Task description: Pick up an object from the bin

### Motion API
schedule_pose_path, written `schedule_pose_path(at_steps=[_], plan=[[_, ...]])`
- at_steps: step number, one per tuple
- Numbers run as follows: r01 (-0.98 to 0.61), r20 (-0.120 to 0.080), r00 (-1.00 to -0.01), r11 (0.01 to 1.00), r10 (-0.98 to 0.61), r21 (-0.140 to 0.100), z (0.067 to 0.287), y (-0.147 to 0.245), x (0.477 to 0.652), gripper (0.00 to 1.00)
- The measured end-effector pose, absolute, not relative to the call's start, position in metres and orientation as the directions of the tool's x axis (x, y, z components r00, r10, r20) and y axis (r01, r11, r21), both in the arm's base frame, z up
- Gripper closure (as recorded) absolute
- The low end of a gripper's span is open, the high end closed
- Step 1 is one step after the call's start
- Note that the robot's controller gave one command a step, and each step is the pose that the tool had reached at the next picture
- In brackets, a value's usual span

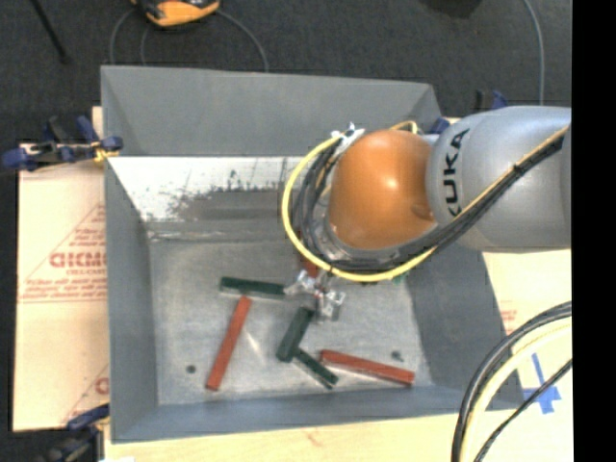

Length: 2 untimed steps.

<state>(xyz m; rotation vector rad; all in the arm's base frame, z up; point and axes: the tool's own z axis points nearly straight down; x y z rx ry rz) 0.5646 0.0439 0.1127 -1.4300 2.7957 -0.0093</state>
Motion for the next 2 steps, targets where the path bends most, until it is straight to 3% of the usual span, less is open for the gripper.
schedule_pose_path(at_steps=[1, 2], plan=[[-0.82, 0.0, -0.572, 0.572, -0.82, -0.004, 0.117, 0.056, 0.563, 1.0], [-0.836, -0.006, -0.549, 0.549, -0.836, -0.009, 0.142, 0.069, 0.567, 1.0]])
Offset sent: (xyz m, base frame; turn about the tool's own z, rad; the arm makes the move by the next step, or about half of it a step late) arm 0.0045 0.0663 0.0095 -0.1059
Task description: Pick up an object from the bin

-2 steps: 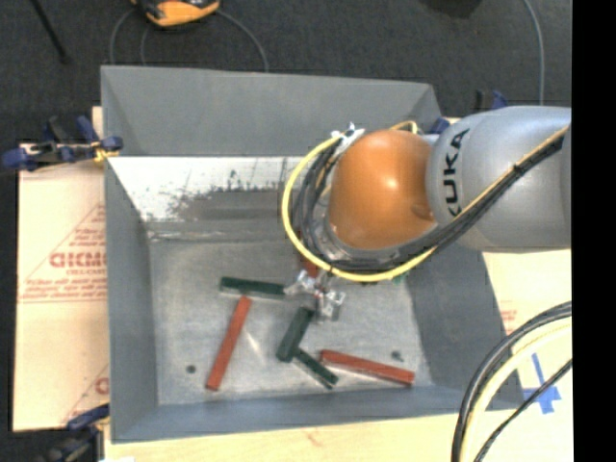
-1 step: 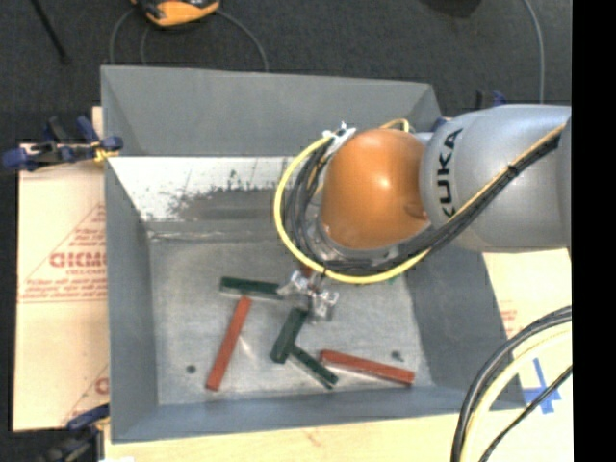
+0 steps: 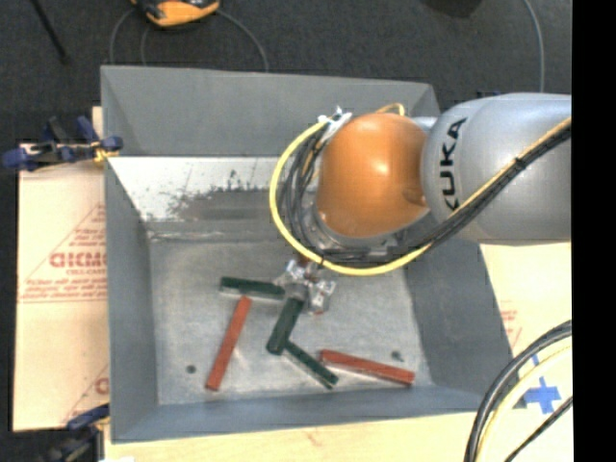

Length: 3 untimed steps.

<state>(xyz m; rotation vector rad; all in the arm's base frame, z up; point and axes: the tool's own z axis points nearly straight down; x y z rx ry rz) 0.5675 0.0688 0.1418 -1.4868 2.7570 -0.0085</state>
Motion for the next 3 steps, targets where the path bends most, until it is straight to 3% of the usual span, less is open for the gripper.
schedule_pose_path(at_steps=[1, 2, 3], plan=[[-0.852, -0.006, -0.524, 0.524, -0.852, 0.002, 0.152, 0.054, 0.571, 1.0], [-0.822, 0.003, -0.569, 0.569, -0.822, -0.001, 0.193, 0.024, 0.566, 1.0], [-0.824, -0.003, -0.567, 0.567, -0.824, -0.001, 0.261, 0.034, 0.587, 1.0]])
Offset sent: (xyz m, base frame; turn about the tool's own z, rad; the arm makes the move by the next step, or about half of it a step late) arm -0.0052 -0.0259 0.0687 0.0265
